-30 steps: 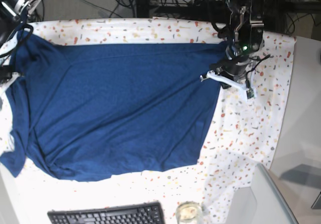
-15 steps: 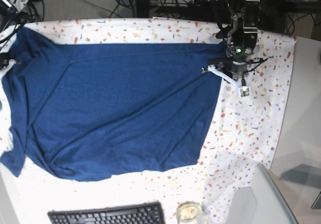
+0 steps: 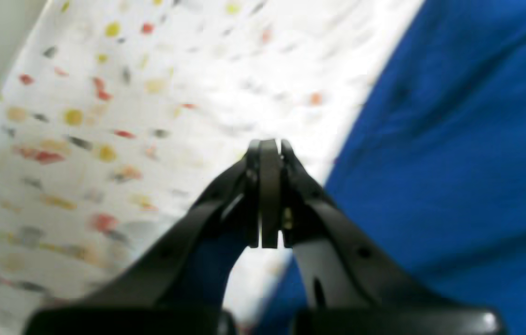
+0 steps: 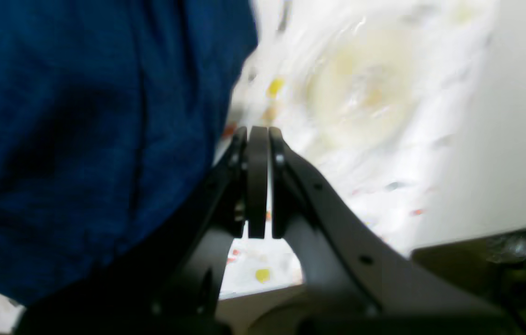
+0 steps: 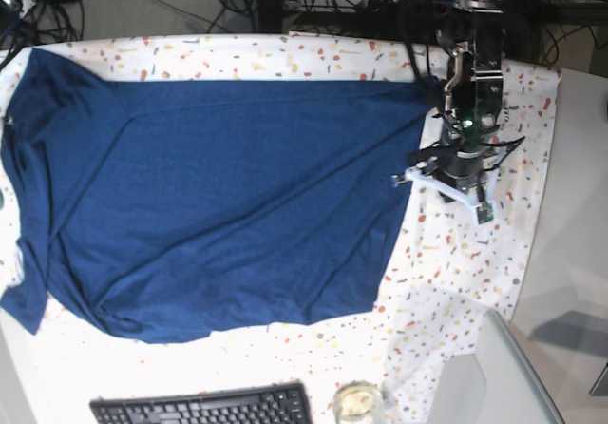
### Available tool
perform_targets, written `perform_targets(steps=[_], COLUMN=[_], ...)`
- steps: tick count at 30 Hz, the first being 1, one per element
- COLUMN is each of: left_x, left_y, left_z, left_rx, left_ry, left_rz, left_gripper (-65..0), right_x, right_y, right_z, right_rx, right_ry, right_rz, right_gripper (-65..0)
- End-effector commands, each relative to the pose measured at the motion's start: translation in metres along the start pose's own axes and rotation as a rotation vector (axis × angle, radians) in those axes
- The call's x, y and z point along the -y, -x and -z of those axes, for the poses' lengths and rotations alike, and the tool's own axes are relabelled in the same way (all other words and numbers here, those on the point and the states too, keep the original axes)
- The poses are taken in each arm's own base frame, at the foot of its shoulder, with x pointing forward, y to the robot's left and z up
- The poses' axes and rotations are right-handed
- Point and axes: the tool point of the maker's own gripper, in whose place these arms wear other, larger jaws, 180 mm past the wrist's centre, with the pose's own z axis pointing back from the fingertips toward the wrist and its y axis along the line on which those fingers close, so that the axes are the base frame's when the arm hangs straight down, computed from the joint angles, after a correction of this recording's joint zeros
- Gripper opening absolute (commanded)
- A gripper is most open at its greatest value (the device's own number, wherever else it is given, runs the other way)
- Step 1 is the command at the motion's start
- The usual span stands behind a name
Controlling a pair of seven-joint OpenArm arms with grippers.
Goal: Layout the t-shirt on the table in an organized manner, then fold the t-shirt properly
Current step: 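Drag the shirt edge with the left gripper toward the right gripper, release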
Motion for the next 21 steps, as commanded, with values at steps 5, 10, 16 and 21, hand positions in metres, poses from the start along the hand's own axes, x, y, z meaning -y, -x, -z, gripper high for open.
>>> perform_targets(steps=[5, 10, 16, 21], left_x=[0.049, 0.062, 0.024, -0.014], left_y=[0.011, 0.029, 0.046, 0.038], left_z=[0.006, 0.030, 0.052, 0.058], left_rx=[-0.062, -0.088, -0.103, -0.074], left_ry=[0.131, 0.134, 0.049, -0.009], left_rz=[-0.025, 0.015, 0.064, 0.114], left_gripper=[-65.0, -65.0, -65.0, -65.0], right_x=[-0.010, -0.041, -0.050, -0.038], right_y=[-0.019, -0.012, 0.007, 0.015], right_z=[-0.010, 0.010, 0.032, 0.034], right_rx=[0.038, 0.017, -0.025, -0.046], right_ry=[0.014, -0.074, -0.149, -0.141], right_rz=[-0.079, -0.062, -0.007, -0.004], right_gripper=[-64.2, -64.2, -64.2, -64.2])
